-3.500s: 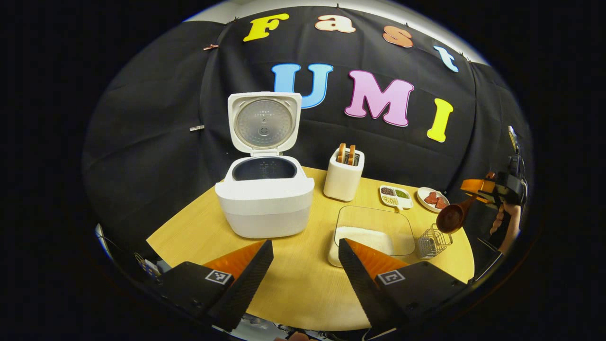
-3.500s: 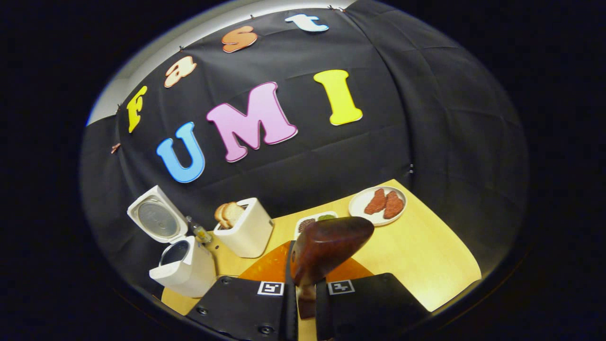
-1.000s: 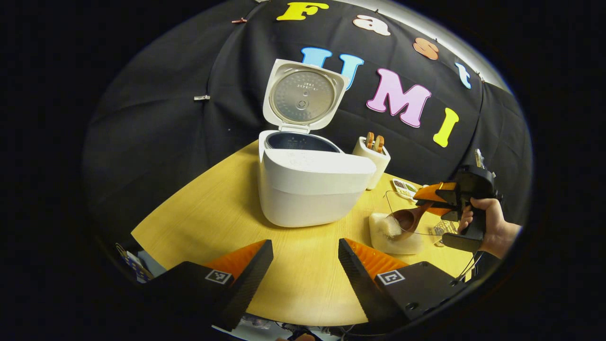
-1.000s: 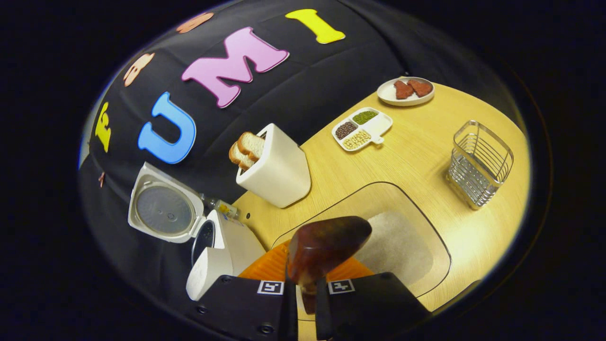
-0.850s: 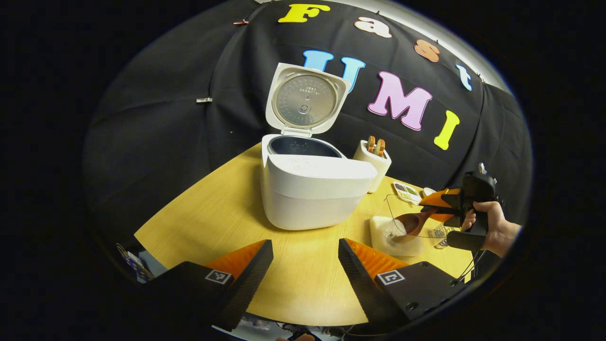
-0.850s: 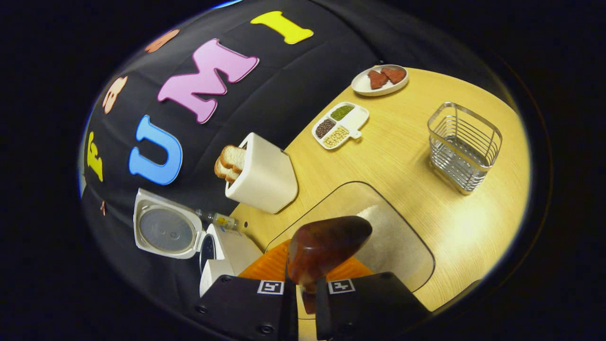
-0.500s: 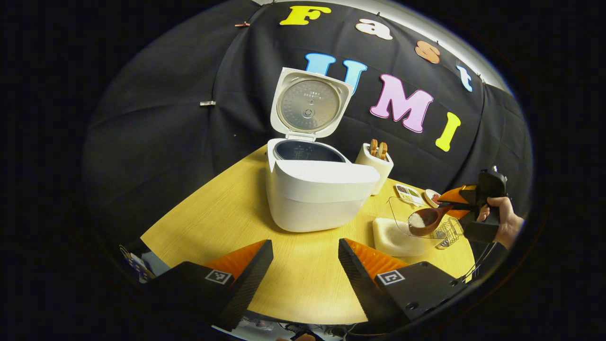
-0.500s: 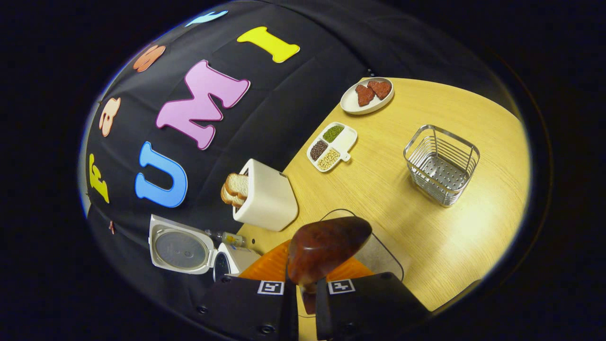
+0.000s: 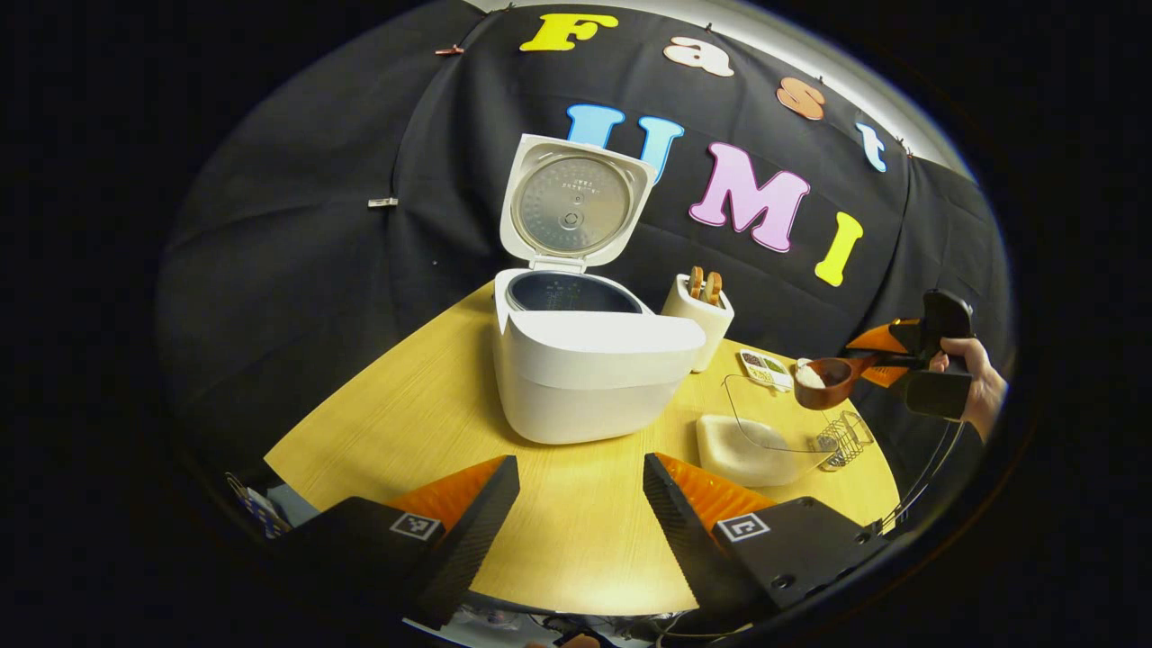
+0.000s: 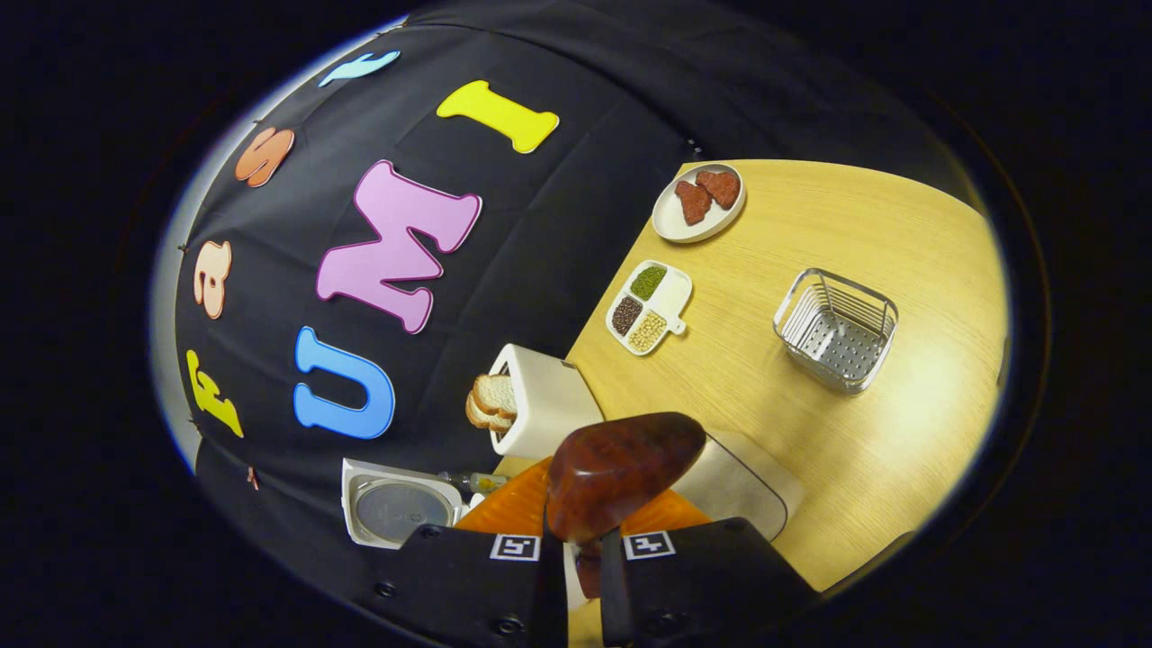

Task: Close the left gripper, press the button to open the rice cooker; take a wooden spoon from the chopstick holder with the right hand, scoop a spoonful of rice and pour it into the rice cooker, then put the wooden spoon back into the chopstick holder.

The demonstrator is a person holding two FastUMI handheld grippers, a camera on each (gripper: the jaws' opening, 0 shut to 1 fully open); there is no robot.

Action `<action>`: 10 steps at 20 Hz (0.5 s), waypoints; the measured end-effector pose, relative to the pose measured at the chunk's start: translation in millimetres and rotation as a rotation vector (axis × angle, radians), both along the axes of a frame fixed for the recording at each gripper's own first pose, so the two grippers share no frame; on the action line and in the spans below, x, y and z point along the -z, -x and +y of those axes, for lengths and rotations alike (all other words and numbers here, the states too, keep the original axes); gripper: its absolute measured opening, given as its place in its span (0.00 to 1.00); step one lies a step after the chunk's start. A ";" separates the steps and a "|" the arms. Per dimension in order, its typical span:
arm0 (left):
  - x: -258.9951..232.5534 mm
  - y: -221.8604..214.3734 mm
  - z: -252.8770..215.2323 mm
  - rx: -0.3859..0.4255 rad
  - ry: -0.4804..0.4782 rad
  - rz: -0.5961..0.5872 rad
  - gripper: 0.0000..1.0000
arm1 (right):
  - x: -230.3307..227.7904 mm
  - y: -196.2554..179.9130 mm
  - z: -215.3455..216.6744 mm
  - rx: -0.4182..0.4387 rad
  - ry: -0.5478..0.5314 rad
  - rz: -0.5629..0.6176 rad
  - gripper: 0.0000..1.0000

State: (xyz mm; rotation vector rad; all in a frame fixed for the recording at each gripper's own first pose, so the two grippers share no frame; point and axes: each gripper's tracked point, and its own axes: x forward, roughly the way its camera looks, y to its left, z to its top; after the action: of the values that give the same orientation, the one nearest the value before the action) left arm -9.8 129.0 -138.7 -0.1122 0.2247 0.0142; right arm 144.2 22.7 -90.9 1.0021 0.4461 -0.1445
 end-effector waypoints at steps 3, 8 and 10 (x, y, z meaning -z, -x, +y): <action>-3.6 0.5 3.0 -0.003 0.006 -0.013 0.96 | -17.4 -13.0 18.4 -0.017 -0.018 -0.023 0.19; 0.7 3.1 17.7 -0.036 0.030 -0.012 0.96 | -47.6 -37.9 56.1 -0.052 -0.080 -0.066 0.19; 3.9 4.8 23.5 -0.047 0.044 -0.003 0.96 | -58.1 -46.3 73.4 -0.070 -0.095 -0.084 0.19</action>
State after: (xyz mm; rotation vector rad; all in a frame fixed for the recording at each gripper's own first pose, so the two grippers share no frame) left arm -14.6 152.5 -142.6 -0.1613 0.2193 0.0555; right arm 190.5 96.0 -32.8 1.0803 0.4142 -0.0183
